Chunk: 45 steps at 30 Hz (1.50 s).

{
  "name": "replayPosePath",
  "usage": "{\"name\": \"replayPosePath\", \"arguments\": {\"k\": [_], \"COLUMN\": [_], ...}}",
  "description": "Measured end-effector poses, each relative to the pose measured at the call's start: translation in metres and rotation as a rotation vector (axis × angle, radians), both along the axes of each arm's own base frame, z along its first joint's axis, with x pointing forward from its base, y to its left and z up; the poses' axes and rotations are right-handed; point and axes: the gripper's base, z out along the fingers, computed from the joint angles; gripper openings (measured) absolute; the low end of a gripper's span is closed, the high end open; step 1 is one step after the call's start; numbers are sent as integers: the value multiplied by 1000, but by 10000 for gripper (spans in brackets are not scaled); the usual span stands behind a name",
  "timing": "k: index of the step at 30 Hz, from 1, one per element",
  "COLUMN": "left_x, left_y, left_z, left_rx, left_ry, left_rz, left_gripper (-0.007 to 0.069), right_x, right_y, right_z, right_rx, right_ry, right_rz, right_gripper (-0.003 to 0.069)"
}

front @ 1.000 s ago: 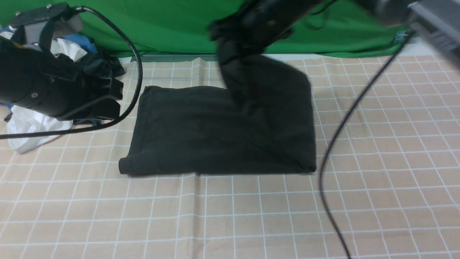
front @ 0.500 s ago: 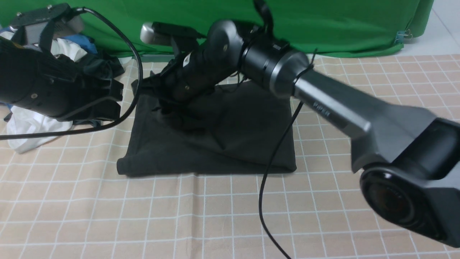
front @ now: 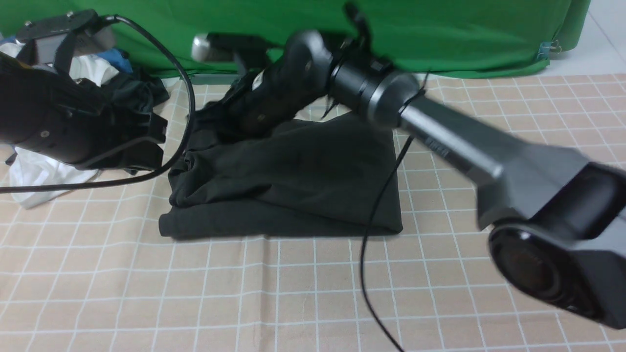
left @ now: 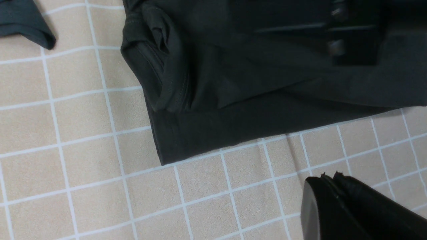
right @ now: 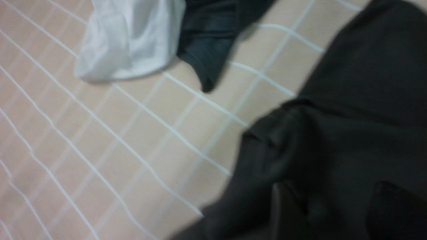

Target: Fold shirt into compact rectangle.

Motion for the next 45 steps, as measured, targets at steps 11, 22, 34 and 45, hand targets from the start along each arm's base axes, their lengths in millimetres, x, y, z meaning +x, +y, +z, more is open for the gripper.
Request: {"name": "replayPosePath", "arguments": {"k": [11,22,34,45], "left_x": [-11,-17,-7,51], "left_y": [4,10,8,-30], "left_z": [12,17,7,-65], "left_rx": [30,74,37,-103], "left_ry": [-45,-48,-2,129], "left_rz": [4,50,100,18], "left_gripper": [18,18,18,18], "right_x": [-7,-36,-3,-52], "right_y": [-16,18,-66,-138], "right_z": [-44,-53,50,15], "right_rx": [-252,-301,-201,-396], "right_ry": [189,184,61,228], "right_rz": [84,213,40,52], "right_gripper": [39,39,39,39]}}
